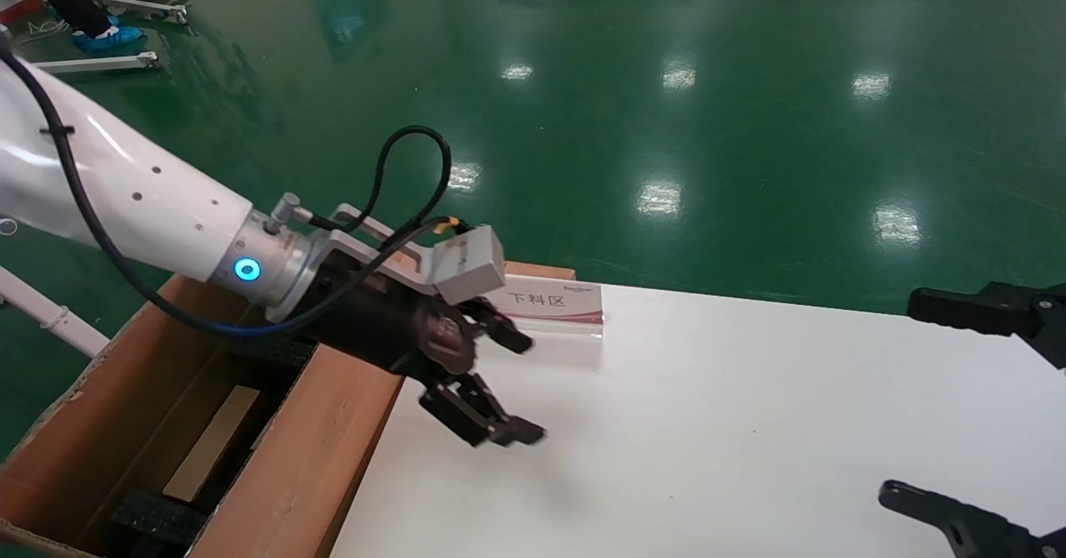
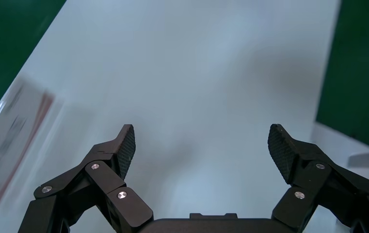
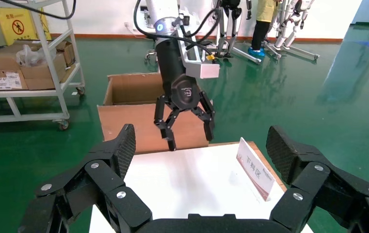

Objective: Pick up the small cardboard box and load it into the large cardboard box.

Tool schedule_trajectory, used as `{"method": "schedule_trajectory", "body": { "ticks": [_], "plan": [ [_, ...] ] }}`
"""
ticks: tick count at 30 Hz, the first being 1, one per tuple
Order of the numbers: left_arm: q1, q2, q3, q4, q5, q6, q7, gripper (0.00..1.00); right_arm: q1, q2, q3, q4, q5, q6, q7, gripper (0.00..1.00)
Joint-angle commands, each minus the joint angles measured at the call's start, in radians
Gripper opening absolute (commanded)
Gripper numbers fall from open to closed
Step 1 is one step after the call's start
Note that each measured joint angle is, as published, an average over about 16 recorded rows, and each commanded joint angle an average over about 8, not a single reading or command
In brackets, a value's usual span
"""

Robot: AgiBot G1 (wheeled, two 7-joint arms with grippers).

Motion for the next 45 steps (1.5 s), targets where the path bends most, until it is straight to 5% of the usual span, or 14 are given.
{"method": "schedule_trajectory", "body": {
  "ticks": [1,31,45],
  "plan": [
    [0.043,-0.002,-0.062,-0.012,-0.016,0.009,0.019,1.0,0.0,0.0,0.001,0.0,0.0,0.0,0.0,1.0],
    [0.69,-0.024,-0.987,-0.186,-0.251,0.137,0.297,1.0,-0.003,-0.004,0.009,0.003,-0.007,-0.004,0.006,1.0],
    [0.733,-0.025,-1.052,-0.197,-0.265,0.144,0.315,1.0,-0.004,-0.005,0.014,0.005,-0.009,-0.006,0.008,1.0]
  ]
}}
